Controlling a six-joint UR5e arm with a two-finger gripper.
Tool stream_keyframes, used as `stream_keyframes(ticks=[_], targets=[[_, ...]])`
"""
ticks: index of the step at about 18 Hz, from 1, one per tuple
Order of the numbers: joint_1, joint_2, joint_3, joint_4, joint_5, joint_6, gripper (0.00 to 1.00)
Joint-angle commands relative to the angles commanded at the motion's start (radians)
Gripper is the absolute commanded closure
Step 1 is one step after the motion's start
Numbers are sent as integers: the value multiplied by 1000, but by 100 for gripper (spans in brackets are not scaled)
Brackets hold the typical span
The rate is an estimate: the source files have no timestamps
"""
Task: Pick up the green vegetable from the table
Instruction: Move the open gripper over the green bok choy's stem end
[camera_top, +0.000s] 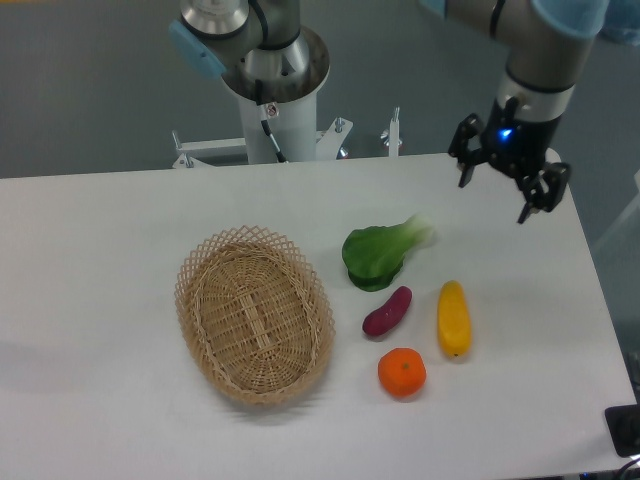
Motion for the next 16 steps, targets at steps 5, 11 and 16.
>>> stream_keyframes(ticks=[5,11,16], targets=[[-6,-18,-100,9,28,50,0],[-8,-25,-287,239,151,172,0],[-9,-22,-360,302,186,199,0]])
